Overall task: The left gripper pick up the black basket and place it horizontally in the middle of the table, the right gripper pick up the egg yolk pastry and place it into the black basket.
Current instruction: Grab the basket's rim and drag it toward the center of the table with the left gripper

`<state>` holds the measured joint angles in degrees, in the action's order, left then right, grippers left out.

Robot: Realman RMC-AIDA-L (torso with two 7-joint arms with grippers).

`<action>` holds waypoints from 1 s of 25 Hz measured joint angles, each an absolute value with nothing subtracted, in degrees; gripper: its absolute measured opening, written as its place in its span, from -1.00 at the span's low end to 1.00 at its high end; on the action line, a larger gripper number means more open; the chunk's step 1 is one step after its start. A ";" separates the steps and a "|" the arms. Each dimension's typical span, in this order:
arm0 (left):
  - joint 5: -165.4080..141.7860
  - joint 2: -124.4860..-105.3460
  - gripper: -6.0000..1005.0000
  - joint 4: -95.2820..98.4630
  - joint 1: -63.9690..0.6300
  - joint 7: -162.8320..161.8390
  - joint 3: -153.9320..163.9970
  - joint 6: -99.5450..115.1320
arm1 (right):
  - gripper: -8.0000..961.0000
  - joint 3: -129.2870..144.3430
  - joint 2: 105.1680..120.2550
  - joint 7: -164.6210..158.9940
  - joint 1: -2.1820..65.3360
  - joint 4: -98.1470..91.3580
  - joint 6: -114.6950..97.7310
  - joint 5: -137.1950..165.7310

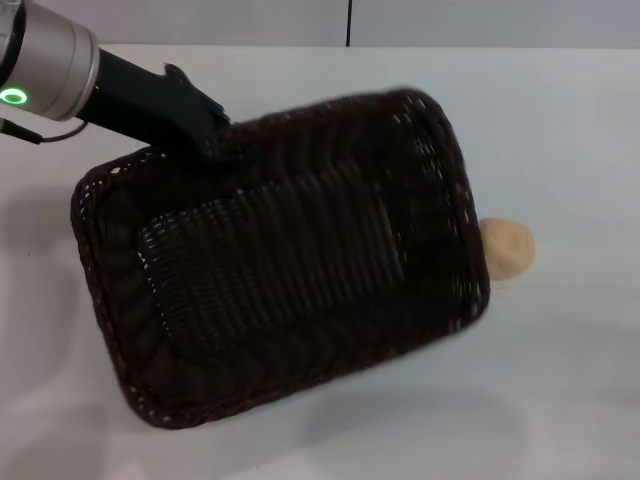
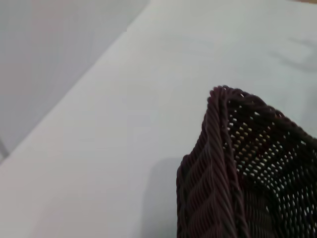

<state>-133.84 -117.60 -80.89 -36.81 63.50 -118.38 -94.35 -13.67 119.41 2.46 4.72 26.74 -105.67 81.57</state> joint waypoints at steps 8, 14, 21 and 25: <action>-131.23 -116.91 -0.56 -76.84 -41.55 66.92 -119.60 -101.30 | 0.63 -13.47 119.49 2.46 4.75 26.81 -105.82 81.57; -131.42 -117.38 -0.53 -71.54 -44.62 69.04 -119.23 -102.62 | 0.63 -12.89 119.53 2.46 4.75 26.81 -105.83 81.48; -133.29 -117.29 -0.48 -63.09 -48.89 70.99 -118.65 -101.40 | 0.62 -12.88 119.53 2.46 4.75 26.81 -105.83 81.40; -136.60 -117.60 -0.46 -58.73 -51.86 71.82 -118.65 -99.81 | 0.62 -12.90 119.54 2.46 4.75 26.81 -105.77 81.40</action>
